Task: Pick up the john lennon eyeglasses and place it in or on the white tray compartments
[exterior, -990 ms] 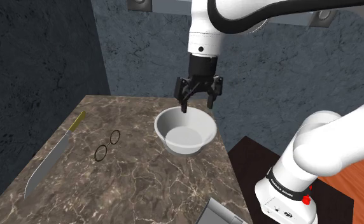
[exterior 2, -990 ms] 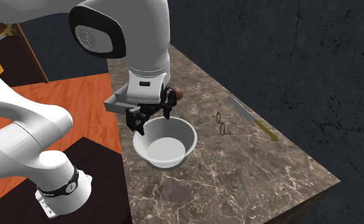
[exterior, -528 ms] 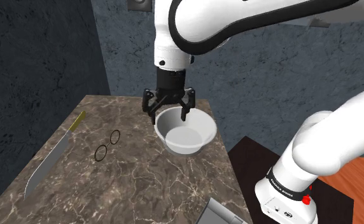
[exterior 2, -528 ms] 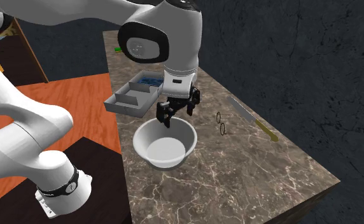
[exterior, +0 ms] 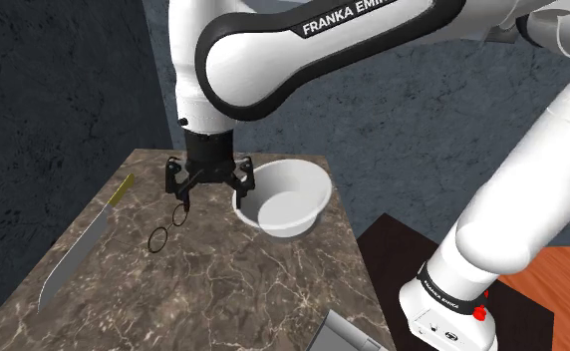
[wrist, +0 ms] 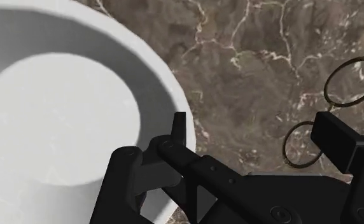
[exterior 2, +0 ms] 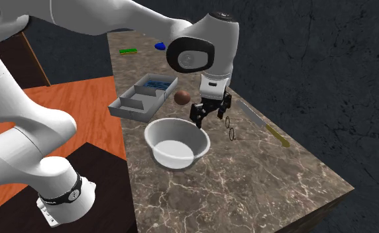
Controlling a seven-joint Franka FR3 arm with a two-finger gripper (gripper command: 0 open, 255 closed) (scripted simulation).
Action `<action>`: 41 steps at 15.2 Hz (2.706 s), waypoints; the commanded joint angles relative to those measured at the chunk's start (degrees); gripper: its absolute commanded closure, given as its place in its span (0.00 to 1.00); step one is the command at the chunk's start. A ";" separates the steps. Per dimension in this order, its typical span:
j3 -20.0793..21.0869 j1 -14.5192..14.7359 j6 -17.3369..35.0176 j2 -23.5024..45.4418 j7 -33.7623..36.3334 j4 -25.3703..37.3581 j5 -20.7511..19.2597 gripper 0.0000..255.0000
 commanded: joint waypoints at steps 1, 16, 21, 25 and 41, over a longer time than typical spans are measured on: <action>1.65 0.52 1.11 6.47 6.44 4.43 -5.23 0.00; -1.01 8.34 5.34 24.62 21.67 14.91 -19.99 0.00; -1.02 8.34 5.34 24.63 21.67 14.92 -19.99 0.00; -1.02 8.34 5.33 24.63 21.67 14.92 -19.99 1.00; 0.14 7.55 -0.60 21.90 20.63 18.66 -17.88 1.00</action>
